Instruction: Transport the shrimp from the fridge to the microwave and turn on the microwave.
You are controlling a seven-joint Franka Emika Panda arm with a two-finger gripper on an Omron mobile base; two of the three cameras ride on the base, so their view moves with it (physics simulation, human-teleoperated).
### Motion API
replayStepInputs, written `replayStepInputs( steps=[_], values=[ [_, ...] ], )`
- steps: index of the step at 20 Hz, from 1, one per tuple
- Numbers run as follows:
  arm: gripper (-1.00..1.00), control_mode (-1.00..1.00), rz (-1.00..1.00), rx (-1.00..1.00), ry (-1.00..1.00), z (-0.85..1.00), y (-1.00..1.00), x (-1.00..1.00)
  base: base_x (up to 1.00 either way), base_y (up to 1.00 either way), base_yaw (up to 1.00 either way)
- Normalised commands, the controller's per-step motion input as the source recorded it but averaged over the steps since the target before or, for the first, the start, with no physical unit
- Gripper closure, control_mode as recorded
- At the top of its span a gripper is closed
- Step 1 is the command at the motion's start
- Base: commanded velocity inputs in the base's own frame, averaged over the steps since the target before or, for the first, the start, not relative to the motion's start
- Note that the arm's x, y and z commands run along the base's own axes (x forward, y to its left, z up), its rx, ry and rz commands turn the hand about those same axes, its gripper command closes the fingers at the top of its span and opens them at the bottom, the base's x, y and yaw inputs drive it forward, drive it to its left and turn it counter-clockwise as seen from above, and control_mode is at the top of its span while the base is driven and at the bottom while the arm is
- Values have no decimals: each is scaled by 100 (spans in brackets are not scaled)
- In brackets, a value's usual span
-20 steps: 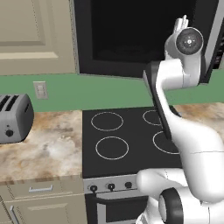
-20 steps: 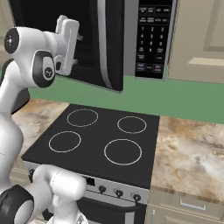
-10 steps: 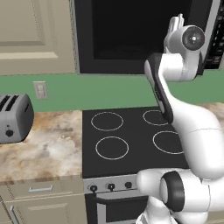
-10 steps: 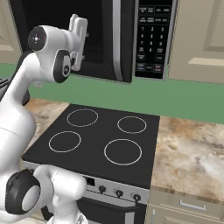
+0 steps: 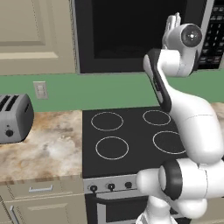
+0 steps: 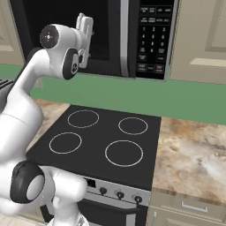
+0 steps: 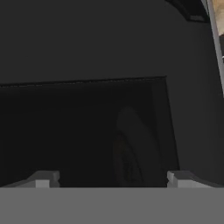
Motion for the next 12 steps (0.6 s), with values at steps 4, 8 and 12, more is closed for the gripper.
replayStepInputs(
  steps=[4,8,12],
  values=[
    [-100,-100,2,-1,3,-1,0,43,0,0,0],
    [-100,-100,2,-4,5,-6,1,42,0,0,0],
    [-100,-100,3,-6,6,-11,0,38,0,0,0]
  ],
)
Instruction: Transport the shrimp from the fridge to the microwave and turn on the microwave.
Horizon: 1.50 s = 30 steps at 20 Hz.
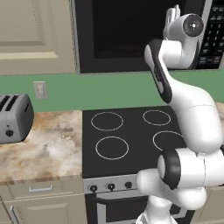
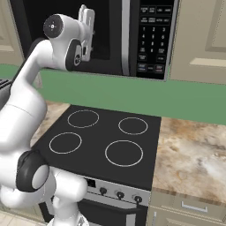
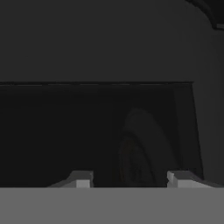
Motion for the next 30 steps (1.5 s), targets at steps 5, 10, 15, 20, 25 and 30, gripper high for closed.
replayStepInputs(
  steps=[5,10,15,20,25,30],
  values=[
    [-100,-100,4,-15,3,-23,0,9,0,0,0],
    [-100,-100,3,-3,0,-11,-6,-29,0,0,0],
    [-100,-100,2,3,-6,1,-23,-47,0,0,0],
    [-100,-100,6,0,-5,3,-23,-63,0,0,0],
    [-100,-100,2,0,0,-1,-28,-56,0,0,0],
    [-100,-100,0,0,0,-13,-46,-41,0,0,0]
  ],
)
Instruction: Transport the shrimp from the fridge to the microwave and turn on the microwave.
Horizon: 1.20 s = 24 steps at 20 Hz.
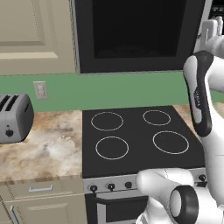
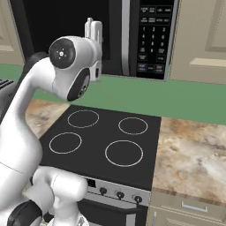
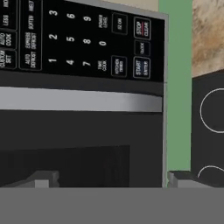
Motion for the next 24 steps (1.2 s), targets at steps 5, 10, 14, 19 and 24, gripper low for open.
replayStepInputs(
  steps=[5,10,14,19,24],
  values=[
    [-100,-100,0,0,-1,-18,-49,-40,0,0,0],
    [-100,-100,0,0,0,-32,-38,-19,0,0,0],
    [-100,-100,3,0,-2,-35,-30,-4,0,0,0],
    [-100,-100,7,0,0,-36,-2,3,0,0,0],
    [-100,-100,10,0,0,-31,0,10,0,0,0]
  ],
)
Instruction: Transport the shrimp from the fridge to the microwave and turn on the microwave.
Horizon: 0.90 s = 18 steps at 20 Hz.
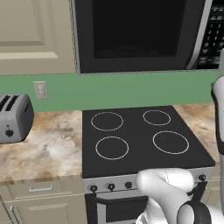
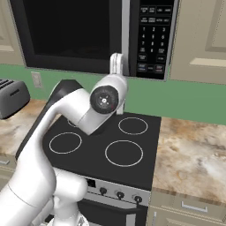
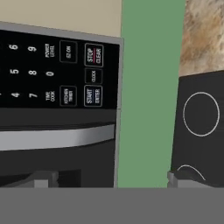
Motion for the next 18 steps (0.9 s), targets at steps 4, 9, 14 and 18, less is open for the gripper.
replayStepInputs(
  steps=[4,9,14,18],
  values=[
    [-100,-100,9,0,-1,-21,0,21,0,0,0],
    [-100,-100,7,0,0,-7,0,34,0,0,0],
    [-100,-100,5,0,0,0,0,34,0,0,0],
    [-100,-100,3,0,0,-1,-3,27,0,0,0]
  ],
)
